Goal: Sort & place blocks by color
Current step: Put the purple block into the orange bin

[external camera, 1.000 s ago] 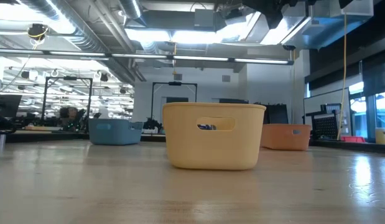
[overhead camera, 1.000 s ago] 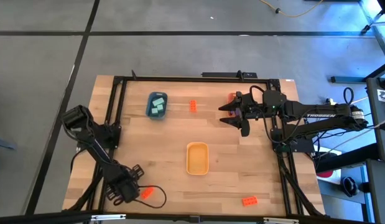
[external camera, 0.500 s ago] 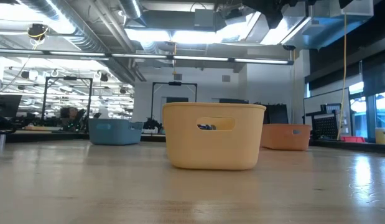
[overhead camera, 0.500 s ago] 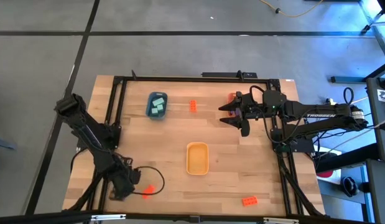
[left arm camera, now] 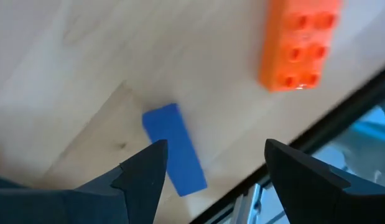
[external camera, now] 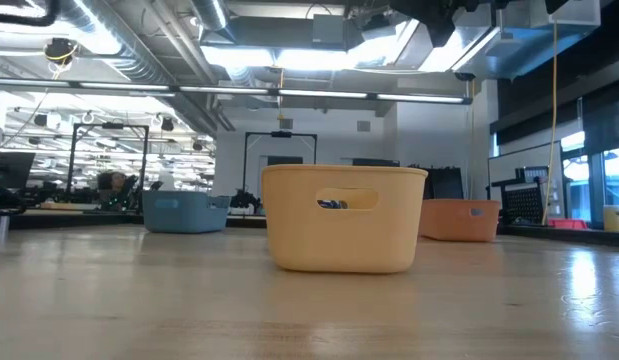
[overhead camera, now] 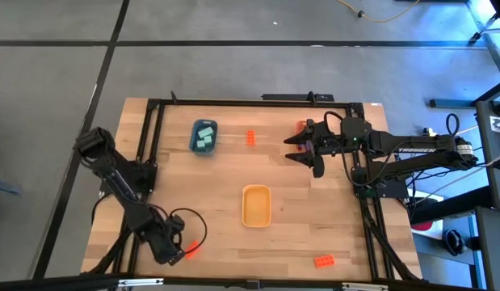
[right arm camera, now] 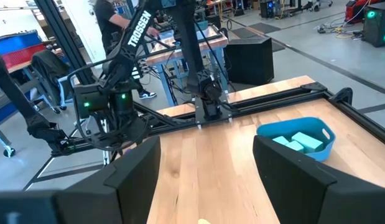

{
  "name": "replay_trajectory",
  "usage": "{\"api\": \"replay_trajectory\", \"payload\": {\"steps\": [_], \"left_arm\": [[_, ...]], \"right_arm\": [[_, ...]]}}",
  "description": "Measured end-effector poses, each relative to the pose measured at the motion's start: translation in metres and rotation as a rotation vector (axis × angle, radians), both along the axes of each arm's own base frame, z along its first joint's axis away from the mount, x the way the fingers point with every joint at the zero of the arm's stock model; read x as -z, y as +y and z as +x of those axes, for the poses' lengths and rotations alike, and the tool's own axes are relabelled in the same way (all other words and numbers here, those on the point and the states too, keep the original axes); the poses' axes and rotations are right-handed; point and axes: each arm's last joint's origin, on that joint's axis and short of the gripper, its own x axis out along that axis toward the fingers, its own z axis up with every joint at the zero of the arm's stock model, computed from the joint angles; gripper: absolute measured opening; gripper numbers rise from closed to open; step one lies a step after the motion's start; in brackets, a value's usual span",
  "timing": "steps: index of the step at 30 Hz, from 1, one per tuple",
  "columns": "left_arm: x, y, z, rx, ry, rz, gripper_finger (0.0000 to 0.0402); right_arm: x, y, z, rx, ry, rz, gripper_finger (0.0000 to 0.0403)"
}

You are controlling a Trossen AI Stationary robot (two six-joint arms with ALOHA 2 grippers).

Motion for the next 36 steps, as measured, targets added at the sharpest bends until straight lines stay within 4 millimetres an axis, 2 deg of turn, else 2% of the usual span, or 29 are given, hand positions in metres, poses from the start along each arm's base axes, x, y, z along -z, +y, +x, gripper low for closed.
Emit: {"api": "replay_trajectory", "payload": {"steps": [8, 16, 21, 25, 34, 36], "left_arm": [[0.015, -0.006, -0.007, -0.136, 0.092, 0.067, 0.0261], [0.031, -0.009, -0.006, -0.141, 0.116, 0.122, 0.0261], [0.032, -0.009, -0.007, -0.141, 0.121, 0.132, 0.0253], [0.032, -0.009, -0.007, -0.164, 0.125, 0.137, 0.0220], [0.031, -0.008, -0.007, -0.155, 0.118, 0.138, 0.0084], [0.028, -0.004, -0.006, -0.130, 0.100, 0.156, 0.0083]], "right_arm": [[0.001, 0.000, 0.000, 0.000, 0.005, 0.000, 0.0259], [0.001, 0.000, 0.000, 0.000, 0.005, 0.000, 0.0259], [0.001, 0.000, 0.000, 0.000, 0.005, 0.000, 0.0259], [0.001, 0.000, 0.000, 0.001, 0.005, 0.000, 0.0259], [0.000, 0.000, 0.000, 0.001, 0.005, 0.000, 0.0259], [0.000, 0.000, 0.000, 0.001, 0.005, 0.000, 0.0259]]}}
